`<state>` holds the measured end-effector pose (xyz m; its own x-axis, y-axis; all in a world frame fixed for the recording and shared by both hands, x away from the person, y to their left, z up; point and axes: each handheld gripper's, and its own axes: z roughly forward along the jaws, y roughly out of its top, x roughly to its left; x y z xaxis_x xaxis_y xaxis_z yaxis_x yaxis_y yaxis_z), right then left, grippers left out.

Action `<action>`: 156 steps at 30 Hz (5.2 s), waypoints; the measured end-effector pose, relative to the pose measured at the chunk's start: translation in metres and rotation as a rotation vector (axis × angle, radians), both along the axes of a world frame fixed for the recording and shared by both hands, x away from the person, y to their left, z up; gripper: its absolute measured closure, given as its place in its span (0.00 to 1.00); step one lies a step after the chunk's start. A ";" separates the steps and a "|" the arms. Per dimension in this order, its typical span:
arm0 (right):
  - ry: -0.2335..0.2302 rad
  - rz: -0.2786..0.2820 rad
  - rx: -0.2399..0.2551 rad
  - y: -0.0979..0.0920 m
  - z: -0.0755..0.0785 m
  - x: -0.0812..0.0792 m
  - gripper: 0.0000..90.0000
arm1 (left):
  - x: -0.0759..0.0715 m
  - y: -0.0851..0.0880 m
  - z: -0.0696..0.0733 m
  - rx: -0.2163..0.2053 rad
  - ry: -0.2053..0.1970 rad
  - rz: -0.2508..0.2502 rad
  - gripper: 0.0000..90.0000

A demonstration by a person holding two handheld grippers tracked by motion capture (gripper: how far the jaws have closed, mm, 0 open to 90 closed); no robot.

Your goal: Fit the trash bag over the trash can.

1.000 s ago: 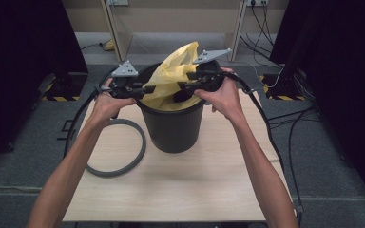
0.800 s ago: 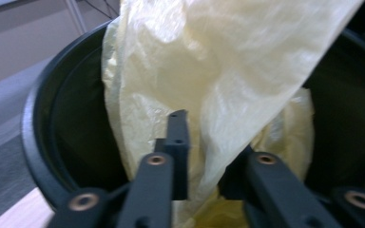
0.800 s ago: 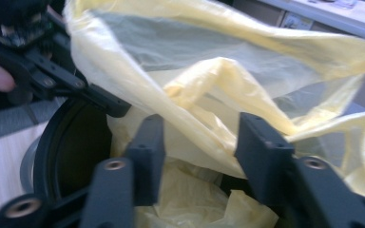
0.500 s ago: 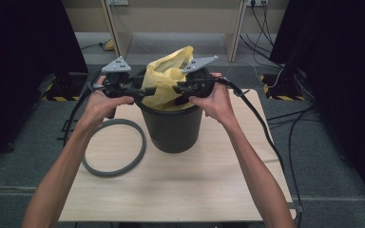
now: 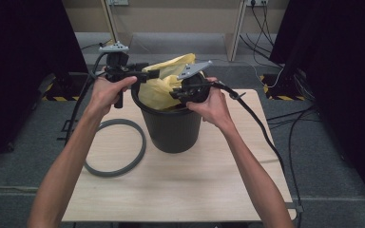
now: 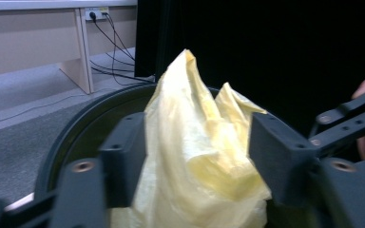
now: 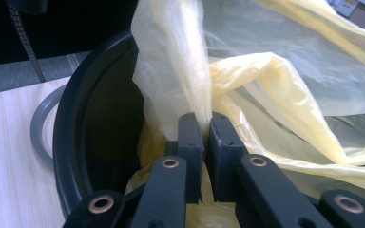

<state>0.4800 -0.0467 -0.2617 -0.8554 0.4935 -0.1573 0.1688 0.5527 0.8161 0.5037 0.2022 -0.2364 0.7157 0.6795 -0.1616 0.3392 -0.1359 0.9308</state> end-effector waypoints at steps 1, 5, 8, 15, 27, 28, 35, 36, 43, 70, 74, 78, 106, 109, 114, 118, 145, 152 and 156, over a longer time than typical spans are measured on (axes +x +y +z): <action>-0.003 -0.006 0.003 -0.002 0.001 -0.001 0.95 | 0.000 0.001 -0.001 -0.008 0.001 -0.004 0.48; -0.004 -0.032 0.005 -0.009 0.006 -0.002 0.95 | -0.003 0.009 -0.003 -0.022 0.000 -0.022 0.60; 0.001 -0.047 0.015 -0.013 0.009 0.000 0.95 | -0.005 0.011 -0.005 -0.044 0.009 -0.043 0.61; 0.044 -0.063 -0.018 -0.015 0.001 0.002 0.95 | -0.006 0.015 -0.008 -0.028 0.012 -0.057 0.65; 0.047 -0.065 0.040 -0.021 0.008 0.001 0.76 | -0.010 0.011 -0.013 0.066 -0.018 -0.054 0.98; 0.047 -0.065 0.040 -0.021 0.008 0.001 0.76 | -0.010 0.012 -0.013 0.069 -0.019 -0.051 0.98; 0.043 -0.048 0.058 -0.007 0.009 -0.001 0.63 | -0.012 0.013 -0.011 0.063 -0.027 -0.044 0.99; 0.068 -0.053 0.093 -0.005 0.010 0.001 0.63 | -0.013 0.014 -0.011 0.067 -0.028 -0.046 0.99; 0.091 -0.114 0.191 -0.005 0.028 0.013 0.55 | -0.018 0.016 -0.010 0.081 -0.042 -0.054 0.99; 0.048 -0.365 -0.005 -0.049 0.050 0.059 1.00 | -0.025 0.065 -0.022 0.103 -0.048 0.037 1.00; 0.064 -0.430 0.001 -0.072 0.044 0.071 1.00 | -0.021 0.075 -0.027 0.124 -0.042 0.072 1.00; 0.094 -0.451 0.047 -0.088 0.029 0.082 1.00 | -0.015 0.081 -0.035 0.142 -0.026 0.096 1.00; 0.198 -0.233 0.099 -0.037 0.007 0.054 0.81 | -0.026 0.075 -0.050 0.093 -0.003 0.026 0.96; 0.184 -0.226 0.121 -0.040 0.009 0.054 0.91 | -0.026 0.074 -0.048 0.069 0.002 0.030 0.85; 0.164 -0.216 0.151 -0.046 0.024 0.051 0.94 | -0.027 0.074 -0.038 0.030 -0.028 0.075 0.65; 0.160 -0.208 0.175 -0.047 0.034 0.048 0.94 | -0.025 0.067 -0.034 0.031 0.012 0.056 0.57; 0.242 -0.474 0.041 -0.123 0.004 0.088 0.94 | -0.023 0.098 -0.065 0.094 0.047 0.035 0.99; 0.259 -0.467 0.077 -0.123 0.004 0.082 0.63 | -0.030 0.086 -0.064 0.108 0.025 0.007 0.99; 0.227 -0.467 0.148 -0.125 0.027 0.067 0.53 | -0.035 0.081 -0.062 0.112 0.014 -0.003 0.99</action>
